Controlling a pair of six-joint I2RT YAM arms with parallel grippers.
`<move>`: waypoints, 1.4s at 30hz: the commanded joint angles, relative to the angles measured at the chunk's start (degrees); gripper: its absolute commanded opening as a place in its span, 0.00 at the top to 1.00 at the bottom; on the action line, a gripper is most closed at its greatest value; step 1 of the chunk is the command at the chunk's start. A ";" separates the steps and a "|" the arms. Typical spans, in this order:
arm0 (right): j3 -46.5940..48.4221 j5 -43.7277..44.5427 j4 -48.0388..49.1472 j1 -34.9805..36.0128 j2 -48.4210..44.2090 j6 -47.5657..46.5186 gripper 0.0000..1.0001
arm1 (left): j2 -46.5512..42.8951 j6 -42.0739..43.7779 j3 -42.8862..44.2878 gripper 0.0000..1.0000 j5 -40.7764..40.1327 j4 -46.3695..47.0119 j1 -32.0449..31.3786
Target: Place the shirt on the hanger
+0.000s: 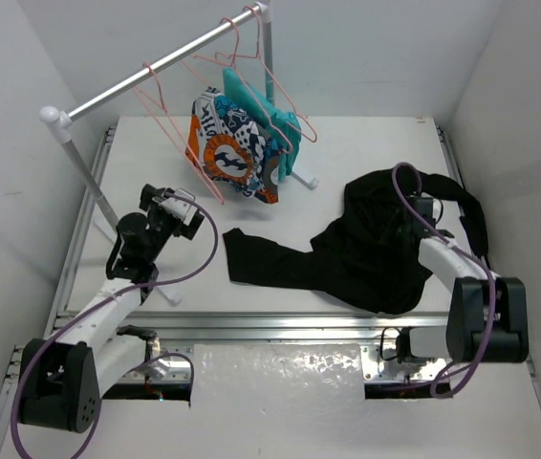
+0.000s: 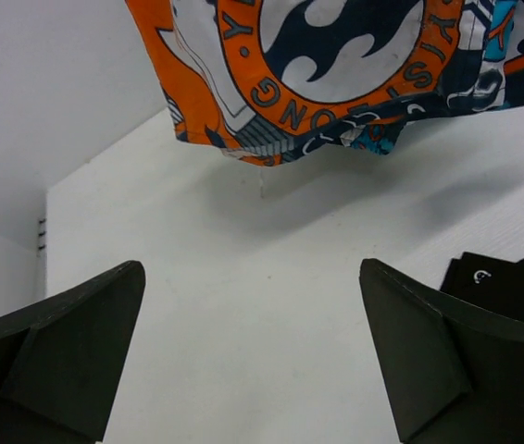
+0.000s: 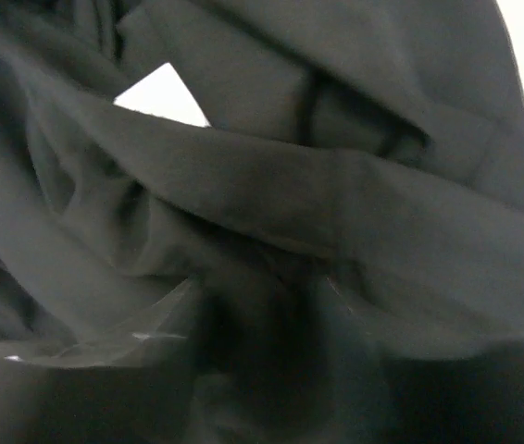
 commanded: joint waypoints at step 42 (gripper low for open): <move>8.47 -12.46 -14.07 11.98 -9.46 -7.05 0.32 | 26.99 -9.92 42.98 0.00 19.49 -54.48 -30.71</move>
